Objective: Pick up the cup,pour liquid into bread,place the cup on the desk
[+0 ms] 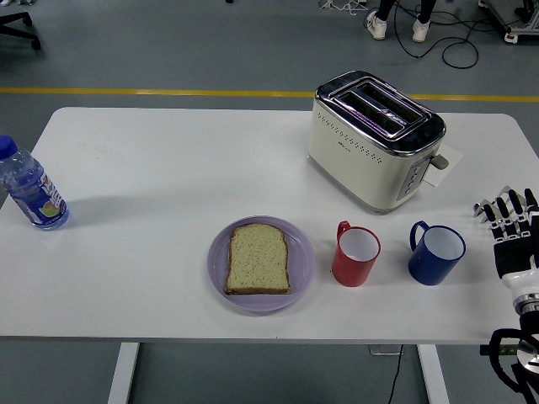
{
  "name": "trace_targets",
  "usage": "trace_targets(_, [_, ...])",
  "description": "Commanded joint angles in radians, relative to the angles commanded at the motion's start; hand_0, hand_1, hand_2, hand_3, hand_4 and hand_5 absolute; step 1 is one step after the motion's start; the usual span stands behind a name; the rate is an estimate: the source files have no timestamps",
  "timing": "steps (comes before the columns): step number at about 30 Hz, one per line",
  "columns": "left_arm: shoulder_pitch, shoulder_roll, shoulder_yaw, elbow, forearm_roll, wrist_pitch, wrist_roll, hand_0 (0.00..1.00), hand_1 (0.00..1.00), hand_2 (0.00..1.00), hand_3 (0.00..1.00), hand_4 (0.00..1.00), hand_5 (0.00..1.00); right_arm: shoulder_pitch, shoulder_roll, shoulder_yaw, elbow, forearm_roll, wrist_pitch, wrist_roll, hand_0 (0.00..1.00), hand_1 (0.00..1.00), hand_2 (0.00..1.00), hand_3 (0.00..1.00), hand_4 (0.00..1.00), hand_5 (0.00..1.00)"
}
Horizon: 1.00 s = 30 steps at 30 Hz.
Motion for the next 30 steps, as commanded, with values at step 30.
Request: trace_targets(30, [0.012, -0.001, 0.023, 0.001, -0.006, 0.0, 0.0, 0.632, 0.638, 0.65, 0.503, 0.239, 0.866, -0.009, -0.006, -0.011, -0.006, 0.009, -0.003, 0.0, 0.582, 0.507, 0.617, 0.598, 0.593, 0.13])
